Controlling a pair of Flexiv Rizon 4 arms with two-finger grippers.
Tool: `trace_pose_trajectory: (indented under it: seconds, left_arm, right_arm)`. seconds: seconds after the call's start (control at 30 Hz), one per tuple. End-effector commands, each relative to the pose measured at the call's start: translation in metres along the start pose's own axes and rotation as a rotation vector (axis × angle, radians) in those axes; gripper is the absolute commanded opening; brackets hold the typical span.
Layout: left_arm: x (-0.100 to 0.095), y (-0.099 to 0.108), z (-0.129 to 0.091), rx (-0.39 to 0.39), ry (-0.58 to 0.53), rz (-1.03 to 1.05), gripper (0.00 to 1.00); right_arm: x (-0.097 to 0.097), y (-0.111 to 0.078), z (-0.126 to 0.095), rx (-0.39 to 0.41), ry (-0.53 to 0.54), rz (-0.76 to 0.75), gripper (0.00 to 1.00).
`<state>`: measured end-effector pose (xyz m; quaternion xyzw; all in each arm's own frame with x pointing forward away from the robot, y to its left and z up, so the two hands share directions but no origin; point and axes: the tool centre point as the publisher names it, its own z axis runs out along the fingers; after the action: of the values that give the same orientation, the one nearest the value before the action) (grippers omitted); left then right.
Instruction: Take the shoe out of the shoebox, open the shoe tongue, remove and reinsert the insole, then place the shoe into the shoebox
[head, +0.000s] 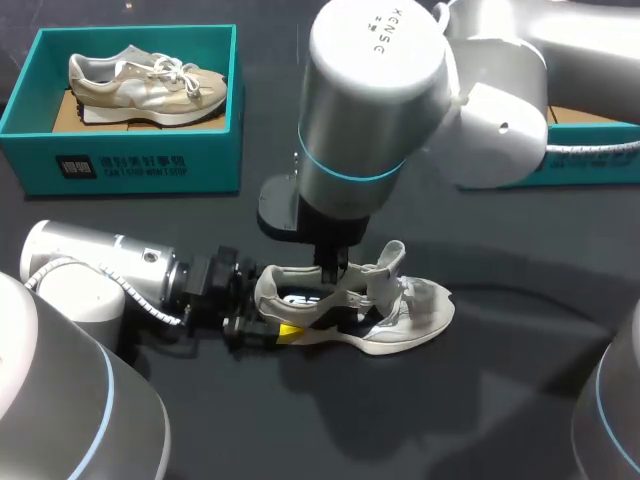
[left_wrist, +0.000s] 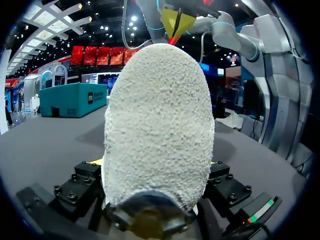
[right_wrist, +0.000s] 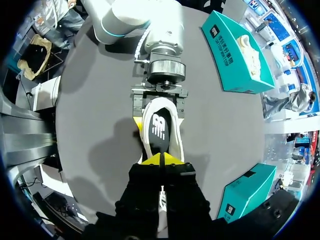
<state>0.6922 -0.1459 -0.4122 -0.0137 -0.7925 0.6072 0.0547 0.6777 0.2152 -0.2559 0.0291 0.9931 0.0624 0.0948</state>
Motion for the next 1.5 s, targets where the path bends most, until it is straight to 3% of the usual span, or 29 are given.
trace_pose_trajectory:
  seconds: [0.03, 0.17, 0.6, 0.93, 1.5]
  left_arm:
    - [0.001, 0.001, 0.001, 0.001, -0.001, 0.0, 0.0]
    - [0.001, 0.001, 0.001, 0.001, -0.001, 0.0, 0.0]
    - [0.001, 0.001, 0.001, 0.001, -0.001, 0.0, 0.0]
    - [0.001, 0.001, 0.001, 0.001, -0.001, 0.0, 0.0]
    - [0.001, 0.001, 0.001, 0.001, -0.001, 0.0, 0.0]
  right_arm:
    - [0.0, 0.002, 0.023, -0.011, 0.016, -0.011, 0.0]
    - [0.002, 0.005, 0.04, -0.022, 0.029, -0.033, 0.0]
    - [0.002, 0.005, 0.04, -0.022, 0.029, -0.033, 0.0]
    - [-0.002, -0.002, 0.081, -0.03, 0.051, -0.038, 0.0]
    - [-0.001, -0.012, 0.121, -0.009, 0.098, -0.013, 0.0]
